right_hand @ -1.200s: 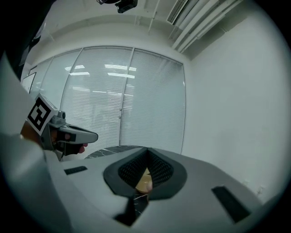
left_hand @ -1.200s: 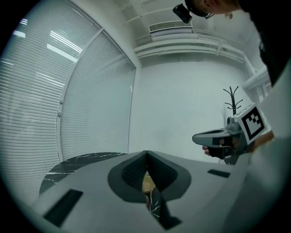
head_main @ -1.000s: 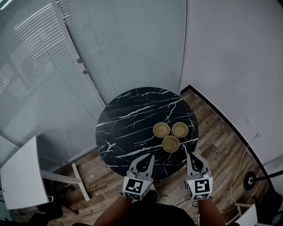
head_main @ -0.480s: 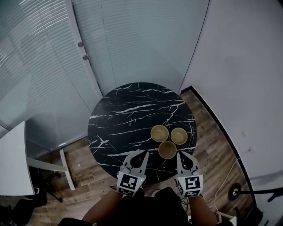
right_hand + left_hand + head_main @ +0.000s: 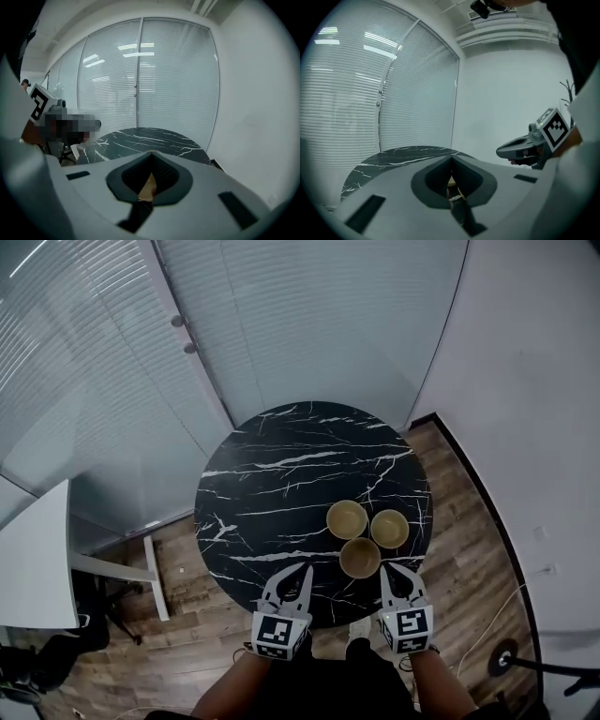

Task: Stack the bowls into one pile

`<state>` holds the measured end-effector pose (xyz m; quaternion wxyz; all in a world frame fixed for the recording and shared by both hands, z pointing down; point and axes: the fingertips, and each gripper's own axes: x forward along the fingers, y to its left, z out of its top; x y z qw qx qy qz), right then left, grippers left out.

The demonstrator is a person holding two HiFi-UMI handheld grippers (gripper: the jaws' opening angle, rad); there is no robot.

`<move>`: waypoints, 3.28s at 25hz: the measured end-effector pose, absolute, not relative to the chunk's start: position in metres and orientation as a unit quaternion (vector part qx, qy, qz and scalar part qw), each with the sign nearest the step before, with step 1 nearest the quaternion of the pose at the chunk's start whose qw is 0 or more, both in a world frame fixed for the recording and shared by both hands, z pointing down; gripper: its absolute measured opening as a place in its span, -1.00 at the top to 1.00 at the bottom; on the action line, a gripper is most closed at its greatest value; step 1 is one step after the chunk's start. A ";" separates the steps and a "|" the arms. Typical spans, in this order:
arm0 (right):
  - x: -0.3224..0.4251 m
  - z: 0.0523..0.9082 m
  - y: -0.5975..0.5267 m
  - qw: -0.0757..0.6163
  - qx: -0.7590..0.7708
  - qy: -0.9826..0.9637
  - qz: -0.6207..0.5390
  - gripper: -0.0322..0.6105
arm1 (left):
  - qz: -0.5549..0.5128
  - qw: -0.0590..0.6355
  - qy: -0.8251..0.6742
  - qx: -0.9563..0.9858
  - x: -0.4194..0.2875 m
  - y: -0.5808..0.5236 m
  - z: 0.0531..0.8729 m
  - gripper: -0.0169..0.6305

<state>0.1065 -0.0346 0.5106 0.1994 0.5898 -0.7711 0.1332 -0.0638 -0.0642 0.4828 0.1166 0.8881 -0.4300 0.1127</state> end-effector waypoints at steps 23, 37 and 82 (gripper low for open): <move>0.146 0.633 -0.054 0.289 0.503 -0.782 0.229 0.52 | 0.171 0.130 -0.456 0.864 -0.041 -0.052 0.539 0.92; 0.135 0.678 -0.061 0.282 0.519 -0.736 0.331 0.51 | 0.189 0.129 -0.456 0.860 -0.049 -0.053 0.546 0.92; 0.144 0.614 -0.086 0.186 0.548 -0.741 0.341 0.83 | 0.196 0.134 -0.457 0.857 -0.047 -0.058 0.551 0.92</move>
